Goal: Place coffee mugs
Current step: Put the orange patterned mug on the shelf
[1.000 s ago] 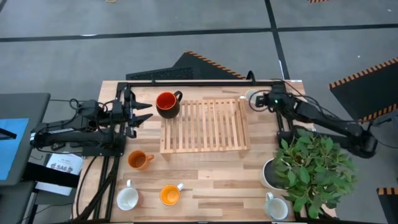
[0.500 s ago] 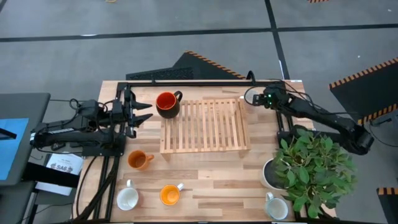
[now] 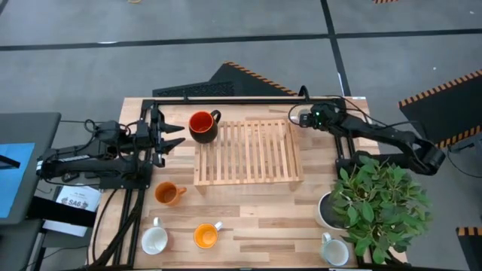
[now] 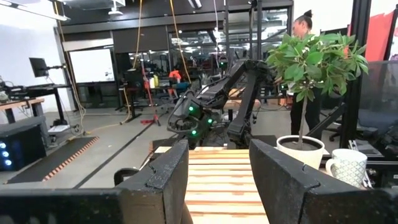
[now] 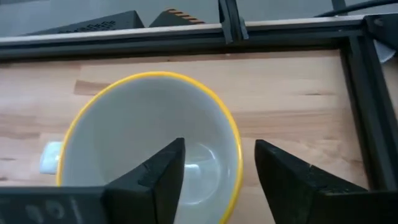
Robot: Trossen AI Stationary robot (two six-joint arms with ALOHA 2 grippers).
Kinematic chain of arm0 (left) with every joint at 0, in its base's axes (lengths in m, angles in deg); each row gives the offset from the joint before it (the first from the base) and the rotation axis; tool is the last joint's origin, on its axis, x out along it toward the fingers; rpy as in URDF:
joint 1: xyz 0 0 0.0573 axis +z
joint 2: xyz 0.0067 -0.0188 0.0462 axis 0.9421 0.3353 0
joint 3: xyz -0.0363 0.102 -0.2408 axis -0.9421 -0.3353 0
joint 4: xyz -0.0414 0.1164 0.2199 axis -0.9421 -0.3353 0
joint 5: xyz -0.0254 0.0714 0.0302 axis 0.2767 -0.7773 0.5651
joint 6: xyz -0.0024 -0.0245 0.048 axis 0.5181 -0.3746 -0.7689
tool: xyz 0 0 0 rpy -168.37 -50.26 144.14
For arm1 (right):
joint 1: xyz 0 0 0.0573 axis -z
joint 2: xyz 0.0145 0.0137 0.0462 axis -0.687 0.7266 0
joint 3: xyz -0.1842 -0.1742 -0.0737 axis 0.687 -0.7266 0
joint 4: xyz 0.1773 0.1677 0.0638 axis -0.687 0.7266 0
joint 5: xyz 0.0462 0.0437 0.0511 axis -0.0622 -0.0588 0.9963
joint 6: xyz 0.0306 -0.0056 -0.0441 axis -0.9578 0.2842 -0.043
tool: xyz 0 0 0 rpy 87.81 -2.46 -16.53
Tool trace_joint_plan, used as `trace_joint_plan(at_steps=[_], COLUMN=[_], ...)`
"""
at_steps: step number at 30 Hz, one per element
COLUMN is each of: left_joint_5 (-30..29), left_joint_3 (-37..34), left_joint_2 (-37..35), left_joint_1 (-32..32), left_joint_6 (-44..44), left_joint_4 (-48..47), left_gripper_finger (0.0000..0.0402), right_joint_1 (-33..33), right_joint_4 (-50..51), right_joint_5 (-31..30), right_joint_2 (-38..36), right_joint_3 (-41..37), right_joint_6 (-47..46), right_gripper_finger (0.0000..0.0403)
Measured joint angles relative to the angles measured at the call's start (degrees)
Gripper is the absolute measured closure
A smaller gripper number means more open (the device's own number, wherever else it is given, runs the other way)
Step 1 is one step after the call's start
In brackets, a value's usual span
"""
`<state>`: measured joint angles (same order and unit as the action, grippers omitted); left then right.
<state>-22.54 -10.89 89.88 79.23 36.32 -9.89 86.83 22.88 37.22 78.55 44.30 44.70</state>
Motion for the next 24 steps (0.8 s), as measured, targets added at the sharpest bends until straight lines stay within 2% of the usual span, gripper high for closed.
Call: trace_joint_plan(at_steps=[3, 8, 9, 13, 19, 24], left_joint_5=[0.00, -0.02, -0.02, -0.04, -0.10, -0.11], left_joint_3=[0.00, 0.00, 0.00, 0.00, 0.00, 0.00], left_joint_2=[0.02, 0.02, 0.01, 0.00, 0.02, 0.00], left_joint_1=[-0.01, 0.00, -0.01, -0.02, -0.02, -0.02], left_joint_6=[0.00, 0.00, 0.00, 0.00, -0.27, -0.37], left_joint_4=[-0.66, -0.62, -0.61, -0.47, -0.49, -0.51], left_gripper_finger=[0.0244, 0.0244, 0.0244, 0.0244, 0.0244, 0.0244], right_joint_1=[0.65, 1.10, 1.06, -0.61, -5.17, -10.47], right_joint_4=[-0.67, 0.84, 0.65, 3.77, 10.92, 10.86], right_joint_5=[-0.01, 0.21, 0.03, 0.06, -2.98, -3.58], right_joint_2=[0.58, -1.64, -2.37, -6.33, -10.66, -11.53], right_joint_3=[0.00, -0.25, -0.33, 1.20, 9.34, 16.39], right_joint_6=[1.47, 4.90, 5.11, 5.70, 6.53, 7.91], right_gripper_finger=[0.0230, 0.0351, 0.0360, 0.0358, 0.0358, 0.0358])
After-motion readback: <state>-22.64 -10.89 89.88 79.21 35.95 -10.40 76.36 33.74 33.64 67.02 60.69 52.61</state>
